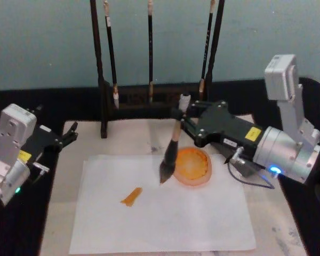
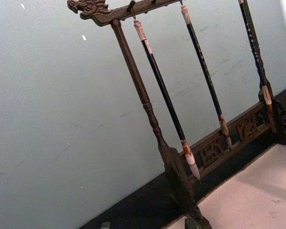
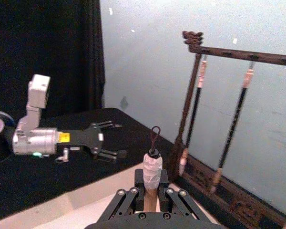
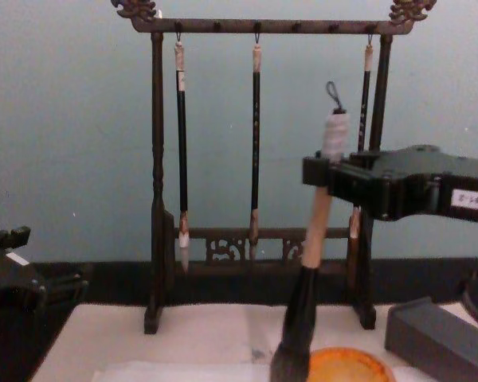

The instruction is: Pick up the brush from the inkstone, write on the paper, then place the brush back to its original position.

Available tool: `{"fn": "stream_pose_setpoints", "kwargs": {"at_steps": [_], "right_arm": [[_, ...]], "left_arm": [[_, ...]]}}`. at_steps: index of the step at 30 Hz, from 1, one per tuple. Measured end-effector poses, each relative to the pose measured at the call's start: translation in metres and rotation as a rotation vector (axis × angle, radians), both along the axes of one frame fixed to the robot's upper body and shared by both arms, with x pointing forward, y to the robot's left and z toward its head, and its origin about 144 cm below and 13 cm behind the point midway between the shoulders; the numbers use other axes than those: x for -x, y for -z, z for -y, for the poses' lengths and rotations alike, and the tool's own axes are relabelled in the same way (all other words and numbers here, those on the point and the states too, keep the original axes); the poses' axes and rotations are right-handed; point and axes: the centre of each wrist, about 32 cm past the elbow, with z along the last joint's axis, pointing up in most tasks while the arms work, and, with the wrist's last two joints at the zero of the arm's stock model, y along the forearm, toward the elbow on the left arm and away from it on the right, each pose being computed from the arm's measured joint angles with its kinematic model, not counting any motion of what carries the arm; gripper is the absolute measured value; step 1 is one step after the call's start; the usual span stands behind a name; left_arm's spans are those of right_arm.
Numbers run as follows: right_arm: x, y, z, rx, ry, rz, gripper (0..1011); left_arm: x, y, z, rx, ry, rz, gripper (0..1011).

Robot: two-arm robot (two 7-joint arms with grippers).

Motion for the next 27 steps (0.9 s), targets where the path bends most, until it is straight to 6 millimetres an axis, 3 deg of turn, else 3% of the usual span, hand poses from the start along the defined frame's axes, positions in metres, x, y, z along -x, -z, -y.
{"fn": "stream_pose_setpoints", "kwargs": {"at_steps": [12,27], "right_arm": [[0.001,0.004,-0.025,0.005,-0.089,-0.017,172],[0.0,0.015,-0.028,0.027,-0.104,-0.044,172]], "left_arm": [[0.0,0.0,0.0,0.0,0.0,0.0,1010],[0.0,0.0,0.0,0.0,0.0,0.0,1009]]}}
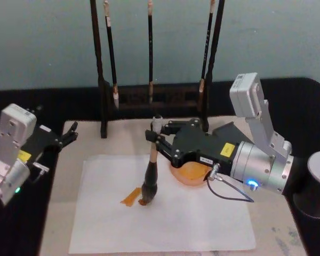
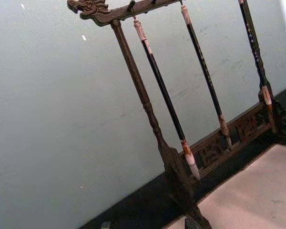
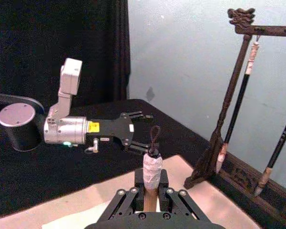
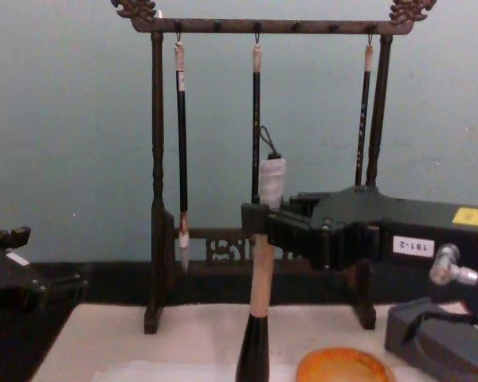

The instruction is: Pick up the brush from the inkstone, write on the paper, then place the brush back to its original position.

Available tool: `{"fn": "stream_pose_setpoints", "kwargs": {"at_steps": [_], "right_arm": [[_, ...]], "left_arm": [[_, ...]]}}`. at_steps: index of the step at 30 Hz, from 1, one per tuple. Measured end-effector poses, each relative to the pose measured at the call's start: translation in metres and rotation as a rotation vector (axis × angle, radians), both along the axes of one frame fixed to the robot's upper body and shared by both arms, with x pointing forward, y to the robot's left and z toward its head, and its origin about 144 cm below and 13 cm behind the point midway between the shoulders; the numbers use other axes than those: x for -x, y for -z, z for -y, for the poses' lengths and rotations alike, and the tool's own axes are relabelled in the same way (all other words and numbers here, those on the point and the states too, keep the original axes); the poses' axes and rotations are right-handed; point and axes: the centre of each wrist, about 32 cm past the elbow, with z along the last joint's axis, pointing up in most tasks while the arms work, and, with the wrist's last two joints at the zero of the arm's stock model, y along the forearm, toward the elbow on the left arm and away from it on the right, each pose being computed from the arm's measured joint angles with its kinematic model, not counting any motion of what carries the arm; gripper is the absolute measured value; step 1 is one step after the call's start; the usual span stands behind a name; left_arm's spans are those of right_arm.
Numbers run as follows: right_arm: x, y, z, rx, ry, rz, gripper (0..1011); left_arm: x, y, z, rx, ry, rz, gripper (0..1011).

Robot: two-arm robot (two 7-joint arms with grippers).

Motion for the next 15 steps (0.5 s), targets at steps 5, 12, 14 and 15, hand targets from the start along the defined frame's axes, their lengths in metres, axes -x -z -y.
{"fn": "stream_pose_setpoints", "kwargs": {"at_steps": [5,12,14,15], "right_arm": [[-0.0027,0.0002,0.003,-0.002,0.017,0.001,171],[-0.0058,-0.0003,0.0068,0.0,0.039,0.006,172],[-0.0063,-0.0005,0.0079,0.002,0.046,0.008,171],[-0.0065,-0.0006,0.0084,0.003,0.048,0.009,171]], "left_arm": [[0.0,0.0,0.0,0.0,0.0,0.0,1010],[0.0,0.0,0.0,0.0,0.0,0.0,1010],[0.0,0.0,0.0,0.0,0.0,0.0,1010],[0.0,0.0,0.0,0.0,0.0,0.0,1010]]}}
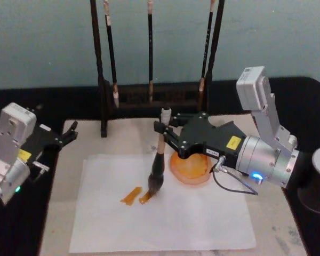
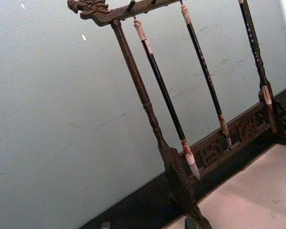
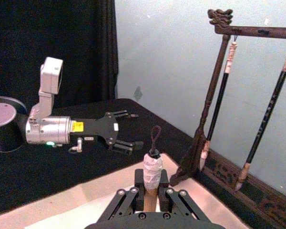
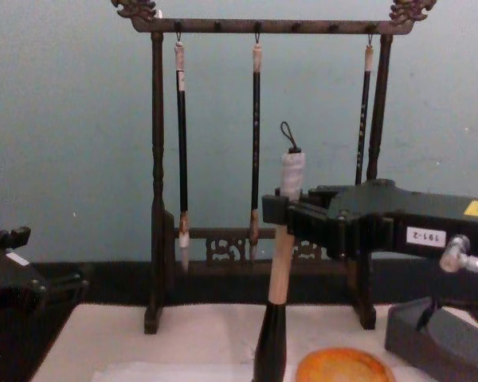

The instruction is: Pick up the brush from the inkstone, write on the paper, then place the brush back to its original position.

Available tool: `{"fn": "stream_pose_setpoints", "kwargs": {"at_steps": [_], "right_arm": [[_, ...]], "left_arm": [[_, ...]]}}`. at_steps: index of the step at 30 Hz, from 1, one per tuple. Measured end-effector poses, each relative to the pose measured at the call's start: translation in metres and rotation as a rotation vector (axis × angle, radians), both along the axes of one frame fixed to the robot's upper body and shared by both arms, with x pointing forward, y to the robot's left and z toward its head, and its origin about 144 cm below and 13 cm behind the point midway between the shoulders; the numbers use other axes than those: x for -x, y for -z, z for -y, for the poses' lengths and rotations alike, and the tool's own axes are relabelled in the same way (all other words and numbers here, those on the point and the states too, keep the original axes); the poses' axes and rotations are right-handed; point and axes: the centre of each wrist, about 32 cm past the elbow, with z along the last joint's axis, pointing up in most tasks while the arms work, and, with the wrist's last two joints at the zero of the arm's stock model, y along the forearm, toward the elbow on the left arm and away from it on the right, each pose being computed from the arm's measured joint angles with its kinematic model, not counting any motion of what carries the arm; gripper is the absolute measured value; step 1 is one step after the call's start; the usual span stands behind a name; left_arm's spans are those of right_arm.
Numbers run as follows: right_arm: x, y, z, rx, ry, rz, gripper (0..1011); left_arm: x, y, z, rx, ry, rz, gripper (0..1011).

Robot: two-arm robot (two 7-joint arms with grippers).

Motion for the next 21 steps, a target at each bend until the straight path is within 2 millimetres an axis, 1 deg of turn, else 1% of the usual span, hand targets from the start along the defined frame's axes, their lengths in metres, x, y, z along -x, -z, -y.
{"fn": "stream_pose_setpoints", "kwargs": {"at_steps": [21], "right_arm": [[-0.004,-0.0021,0.0071,0.003,0.047,0.015,171]], "left_arm": [[0.0,0.0,0.0,0.0,0.0,0.0,1010]]}}
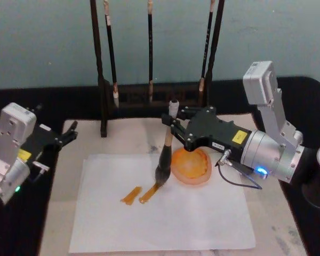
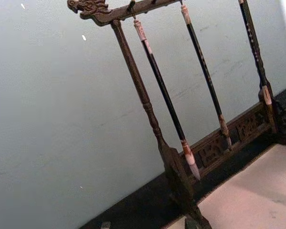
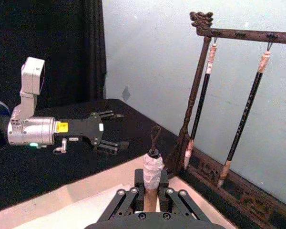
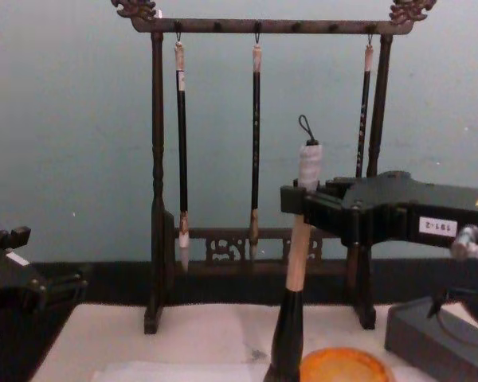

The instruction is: Pick up the brush from the inkstone, write on the paper, then place the brush back to its original position.

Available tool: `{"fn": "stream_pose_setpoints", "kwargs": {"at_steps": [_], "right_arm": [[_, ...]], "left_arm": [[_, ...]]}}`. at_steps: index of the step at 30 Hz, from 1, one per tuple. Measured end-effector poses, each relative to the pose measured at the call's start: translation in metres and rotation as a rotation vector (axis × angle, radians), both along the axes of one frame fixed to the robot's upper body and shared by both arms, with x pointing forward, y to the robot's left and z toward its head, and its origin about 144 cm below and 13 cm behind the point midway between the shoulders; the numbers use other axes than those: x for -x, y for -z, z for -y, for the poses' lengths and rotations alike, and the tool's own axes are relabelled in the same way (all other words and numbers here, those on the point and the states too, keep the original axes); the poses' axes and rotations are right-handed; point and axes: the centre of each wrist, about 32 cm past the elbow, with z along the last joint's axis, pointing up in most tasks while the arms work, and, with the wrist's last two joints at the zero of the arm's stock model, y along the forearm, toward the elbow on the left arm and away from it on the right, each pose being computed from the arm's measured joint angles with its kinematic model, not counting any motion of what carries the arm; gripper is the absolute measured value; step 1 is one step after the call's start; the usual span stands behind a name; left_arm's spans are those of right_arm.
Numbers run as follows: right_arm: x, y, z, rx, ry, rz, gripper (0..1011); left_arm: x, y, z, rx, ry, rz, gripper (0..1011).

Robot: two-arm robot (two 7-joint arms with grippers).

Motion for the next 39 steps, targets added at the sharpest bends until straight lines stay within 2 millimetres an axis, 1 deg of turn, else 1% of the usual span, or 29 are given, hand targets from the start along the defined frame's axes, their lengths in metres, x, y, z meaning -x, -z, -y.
{"fn": "stream_pose_setpoints", "kwargs": {"at_steps": [10,17,24,31,35,39], "right_arm": [[0.001,-0.001,0.0,-0.011,-0.014,-0.006,171],[0.005,-0.01,0.003,-0.075,-0.015,-0.007,171],[0.009,-0.023,0.007,-0.123,0.0,0.015,172],[0.009,-0.026,0.009,-0.131,0.007,0.014,171],[0.008,-0.026,0.01,-0.166,0.016,-0.012,172],[0.002,-0.025,0.019,-0.263,0.061,-0.1,171]], "left_arm": [[0.0,0.0,0.0,0.0,0.0,0.0,1010],[0.0,0.0,0.0,0.0,0.0,0.0,1010],[0.0,0.0,0.0,0.0,0.0,0.0,1010],[0.0,0.0,0.0,0.0,0.0,0.0,1010],[0.0,0.0,0.0,0.0,0.0,0.0,1010],[0.0,0.0,0.0,0.0,0.0,0.0,1010]]}}
